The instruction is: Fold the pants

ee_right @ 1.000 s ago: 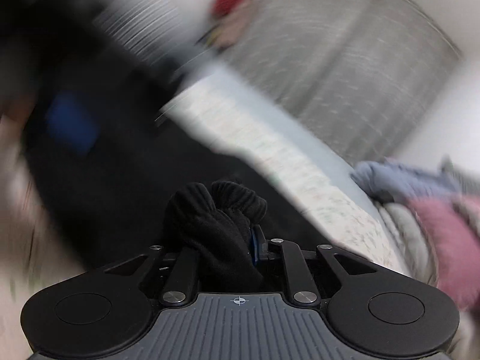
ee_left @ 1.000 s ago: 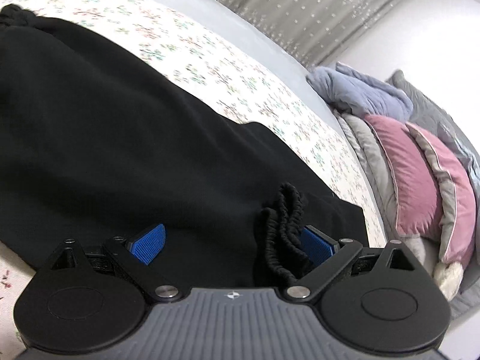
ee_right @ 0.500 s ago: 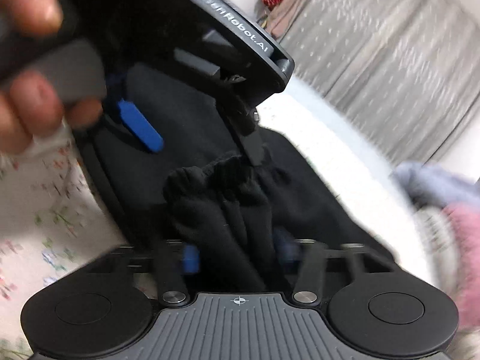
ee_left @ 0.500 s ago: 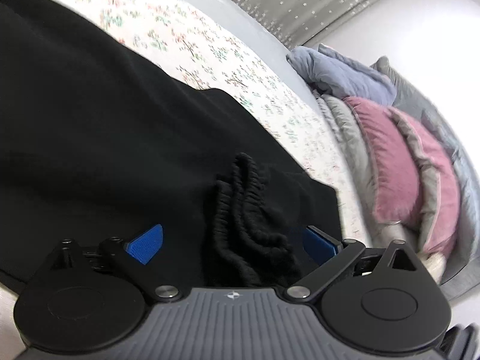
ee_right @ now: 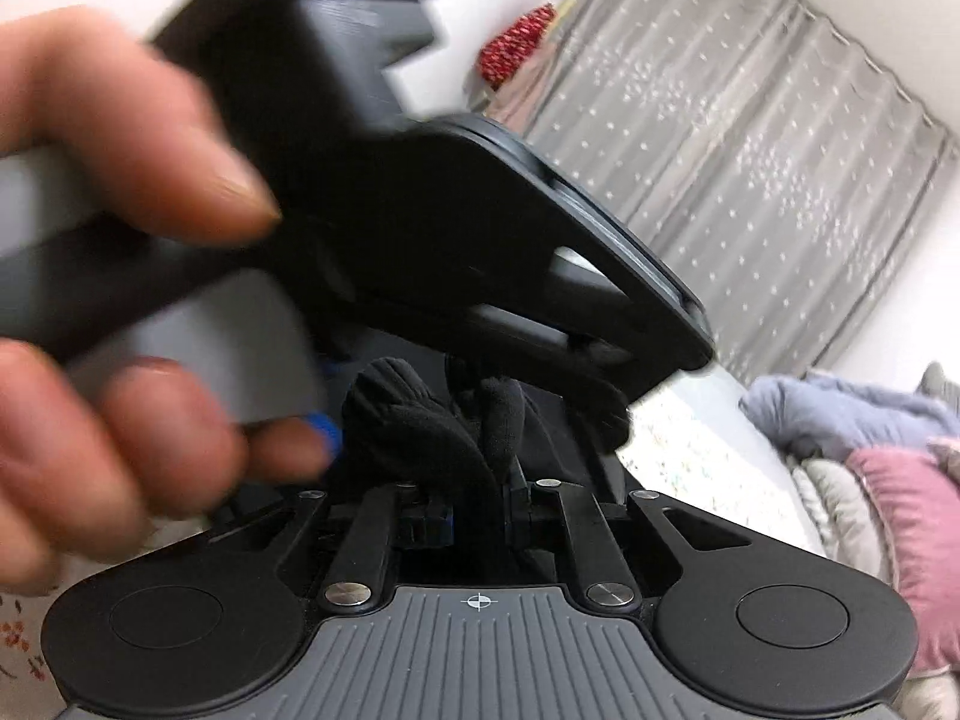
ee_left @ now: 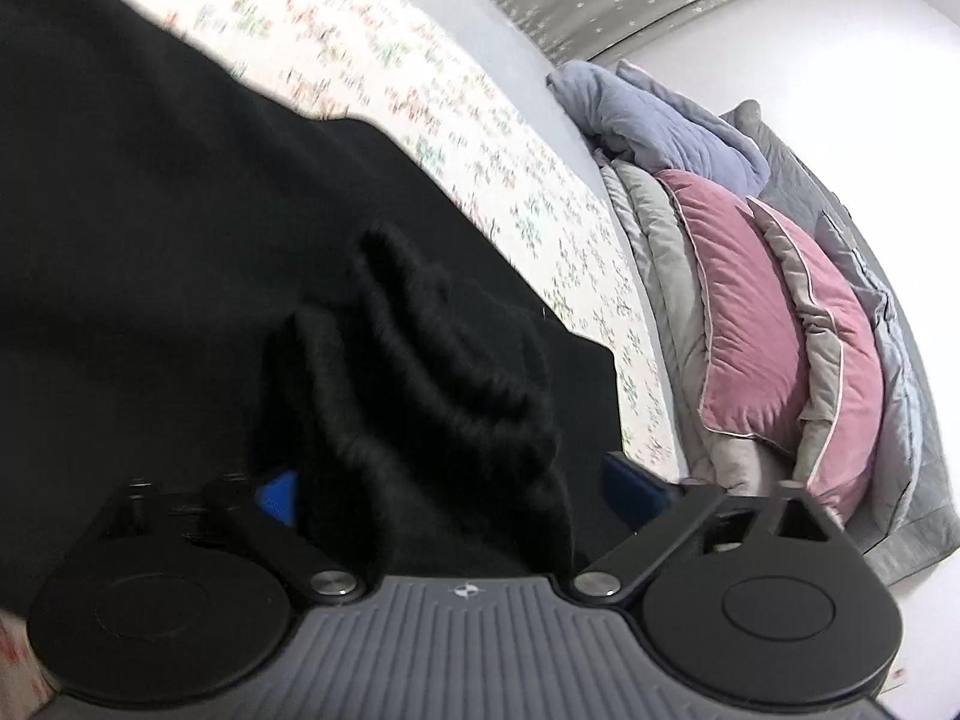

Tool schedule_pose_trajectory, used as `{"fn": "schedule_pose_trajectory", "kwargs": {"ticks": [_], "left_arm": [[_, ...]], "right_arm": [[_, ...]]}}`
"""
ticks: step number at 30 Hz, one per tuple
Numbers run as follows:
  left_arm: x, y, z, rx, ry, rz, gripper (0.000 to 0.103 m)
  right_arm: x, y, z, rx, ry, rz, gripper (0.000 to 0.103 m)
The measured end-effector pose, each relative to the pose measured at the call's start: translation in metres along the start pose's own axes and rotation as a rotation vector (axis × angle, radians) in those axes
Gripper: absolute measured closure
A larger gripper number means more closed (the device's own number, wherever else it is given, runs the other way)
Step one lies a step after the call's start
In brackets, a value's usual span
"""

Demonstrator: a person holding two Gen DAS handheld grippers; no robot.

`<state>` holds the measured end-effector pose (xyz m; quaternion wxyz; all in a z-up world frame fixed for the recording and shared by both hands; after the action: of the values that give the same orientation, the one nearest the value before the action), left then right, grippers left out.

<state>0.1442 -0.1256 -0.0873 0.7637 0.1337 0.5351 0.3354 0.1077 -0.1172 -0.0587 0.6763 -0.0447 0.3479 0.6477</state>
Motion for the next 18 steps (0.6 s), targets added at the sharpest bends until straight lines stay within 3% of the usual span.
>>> {"fn": "schedule_pose_trajectory", "kwargs": {"ticks": [1,3,4,5,6,11,14,16,18], "left_arm": [[0.001,-0.001,0.002,-0.004,-0.014,0.012,0.017],[0.005,-0.005,0.005,0.002,-0.034,0.036,0.037],[0.005,-0.006,0.006,0.003,-0.041,0.032,0.041],[0.003,-0.006,0.007,-0.004,-0.059,0.037,0.05],[0.001,-0.005,0.009,-0.019,-0.085,0.053,0.067],[-0.005,0.005,0.018,-0.066,-0.143,0.082,0.074],[-0.003,0.012,0.024,-0.086,-0.16,0.104,0.075],[0.004,0.017,0.031,-0.094,-0.132,0.111,0.075],[0.009,0.025,0.04,-0.112,-0.12,0.123,0.075]], "right_arm": [[0.002,0.0,0.0,-0.001,0.012,-0.001,0.091],[0.008,0.002,0.002,-0.012,0.034,-0.01,0.091],[0.01,0.003,0.001,-0.019,0.041,-0.015,0.091],[0.012,0.004,0.003,-0.027,0.046,-0.02,0.093],[0.013,0.005,0.004,-0.032,0.047,-0.02,0.093],[0.023,0.003,0.009,-0.045,0.078,-0.032,0.093],[0.021,0.008,0.012,-0.06,0.077,-0.056,0.087],[0.024,0.01,0.01,-0.061,0.099,-0.081,0.075],[0.023,0.007,0.002,-0.042,0.137,-0.118,0.072]]}}
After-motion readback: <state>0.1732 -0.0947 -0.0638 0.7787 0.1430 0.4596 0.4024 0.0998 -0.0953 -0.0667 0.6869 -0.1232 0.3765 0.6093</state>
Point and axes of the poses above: each gripper's, at about its wrist camera, not at the fingertips, and y roughly against the way its jaws point, x to its left, z to its top, the point moved 10 cm from there along -y, roughly the way its jaws point, and after that the axes turned 2 degrees about -z, right-handed, at the moved point
